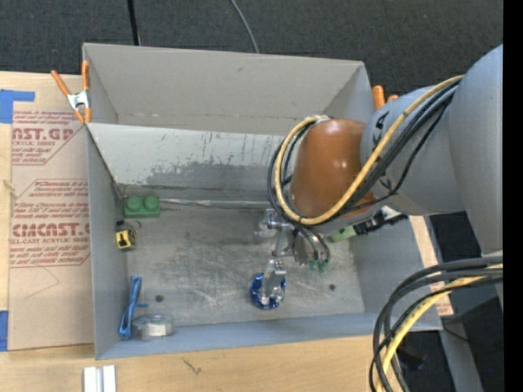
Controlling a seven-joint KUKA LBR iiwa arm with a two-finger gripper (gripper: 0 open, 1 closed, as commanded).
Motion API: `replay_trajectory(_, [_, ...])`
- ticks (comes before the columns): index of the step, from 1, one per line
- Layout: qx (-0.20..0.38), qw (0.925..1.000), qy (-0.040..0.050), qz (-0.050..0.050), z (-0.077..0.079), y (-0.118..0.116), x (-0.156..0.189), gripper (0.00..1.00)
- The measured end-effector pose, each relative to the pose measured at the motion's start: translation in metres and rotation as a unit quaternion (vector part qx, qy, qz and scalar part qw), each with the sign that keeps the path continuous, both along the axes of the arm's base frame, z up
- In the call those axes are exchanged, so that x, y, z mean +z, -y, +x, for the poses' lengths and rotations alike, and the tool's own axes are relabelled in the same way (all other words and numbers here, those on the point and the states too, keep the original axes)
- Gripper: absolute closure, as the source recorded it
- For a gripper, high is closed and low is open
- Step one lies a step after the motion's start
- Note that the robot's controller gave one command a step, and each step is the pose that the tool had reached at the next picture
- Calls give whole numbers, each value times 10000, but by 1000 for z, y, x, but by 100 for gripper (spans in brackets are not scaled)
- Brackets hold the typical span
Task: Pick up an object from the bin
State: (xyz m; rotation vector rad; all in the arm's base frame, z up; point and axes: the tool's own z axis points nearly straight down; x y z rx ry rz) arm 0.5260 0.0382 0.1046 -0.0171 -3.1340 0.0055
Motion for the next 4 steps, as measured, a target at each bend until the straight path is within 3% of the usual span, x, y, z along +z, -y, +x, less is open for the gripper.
replay_trajectory(1, [1050,9944,93,27,-26,39,-31,0])
replay_trajectory(2, [1043,9945,107,31,-25,38,-30,100])
replay_trajectory(3, [930,9956,83,19,-16,28,86,100])
replay_trajectory(4, [2523,9676,64,19,-8,62,184,100])
